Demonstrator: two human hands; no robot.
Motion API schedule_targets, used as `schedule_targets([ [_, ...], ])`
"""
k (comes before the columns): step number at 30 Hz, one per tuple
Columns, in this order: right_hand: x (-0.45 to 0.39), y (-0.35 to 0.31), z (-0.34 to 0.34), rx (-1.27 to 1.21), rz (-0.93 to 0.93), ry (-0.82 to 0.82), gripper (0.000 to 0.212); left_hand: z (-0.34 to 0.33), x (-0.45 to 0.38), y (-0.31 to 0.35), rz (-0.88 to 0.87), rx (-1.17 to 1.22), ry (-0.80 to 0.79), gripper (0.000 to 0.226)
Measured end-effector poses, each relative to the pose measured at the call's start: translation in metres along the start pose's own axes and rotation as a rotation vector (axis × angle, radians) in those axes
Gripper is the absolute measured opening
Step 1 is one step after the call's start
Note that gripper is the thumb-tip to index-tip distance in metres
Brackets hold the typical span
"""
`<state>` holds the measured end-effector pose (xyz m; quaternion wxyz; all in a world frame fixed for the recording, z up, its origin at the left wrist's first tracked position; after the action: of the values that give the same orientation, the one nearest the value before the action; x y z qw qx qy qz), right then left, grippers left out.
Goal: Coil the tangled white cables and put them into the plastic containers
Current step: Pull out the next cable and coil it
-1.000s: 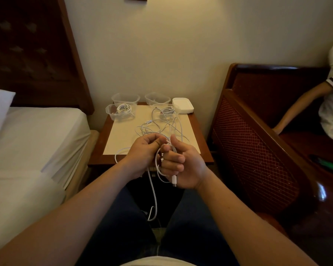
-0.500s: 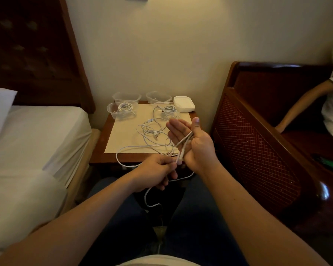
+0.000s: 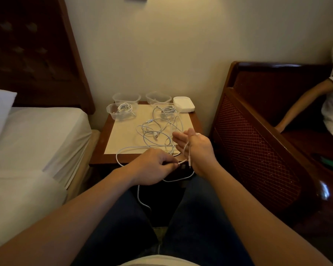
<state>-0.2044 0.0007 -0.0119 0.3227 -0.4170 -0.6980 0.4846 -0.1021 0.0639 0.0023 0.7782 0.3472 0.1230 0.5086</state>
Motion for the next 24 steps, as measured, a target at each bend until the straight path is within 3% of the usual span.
schedule_targets([
  [3, 0.006, -0.003, -0.01, 0.744, 0.02, -0.113, 0.023, 0.011, 0.001, 0.011, -0.049, -0.111, 0.015, 0.014],
  [4, 0.008, 0.002, -0.013, 0.883, -0.012, -0.153, 0.026, 0.016, 0.002, 0.013, -0.061, -0.175, 0.028, 0.013],
  [6, 0.011, 0.017, -0.015, 0.919, -0.141, -0.235, 0.038, 0.031, 0.003, 0.012, -0.068, -0.287, 0.084, 0.011],
  [9, 0.022, 0.037, -0.023, 0.73, -0.331, -0.376, 0.053, 0.051, 0.009, 0.002, -0.078, -0.331, 0.188, 0.018],
  [12, 0.041, 0.052, -0.046, 0.173, -0.466, -0.555, 0.057, 0.056, 0.018, -0.004, -0.16, -0.216, 0.302, 0.013],
  [15, 0.055, 0.042, -0.081, -0.273, -0.444, -0.799, 0.049, 0.045, 0.016, -0.022, -0.177, 0.276, 0.339, 0.007],
  [17, 0.056, 0.027, -0.096, -0.448, -0.353, -0.86, 0.044, 0.033, 0.015, -0.039, -0.136, 0.603, 0.399, 0.014],
  [20, 0.046, 0.009, -0.1, -0.623, -0.236, -0.706, 0.04, 0.008, 0.01, -0.044, -0.072, 0.861, 0.371, 0.02],
  [24, 0.031, -0.003, -0.078, -0.558, -0.033, -0.41, 0.043, -0.016, 0.008, -0.031, 0.048, 0.818, 0.249, 0.026],
])
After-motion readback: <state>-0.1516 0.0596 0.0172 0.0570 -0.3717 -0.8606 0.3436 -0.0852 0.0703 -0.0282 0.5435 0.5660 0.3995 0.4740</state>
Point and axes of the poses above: each hand's wrist, its own x-axis away from the middle knuckle, its own z-axis out of the back of the hand, y = z × x, the point moved 10 cm from there along -x, towards the middle knuckle, and after that the axes turned 14 degrees about -y, right-handed, at the moved point
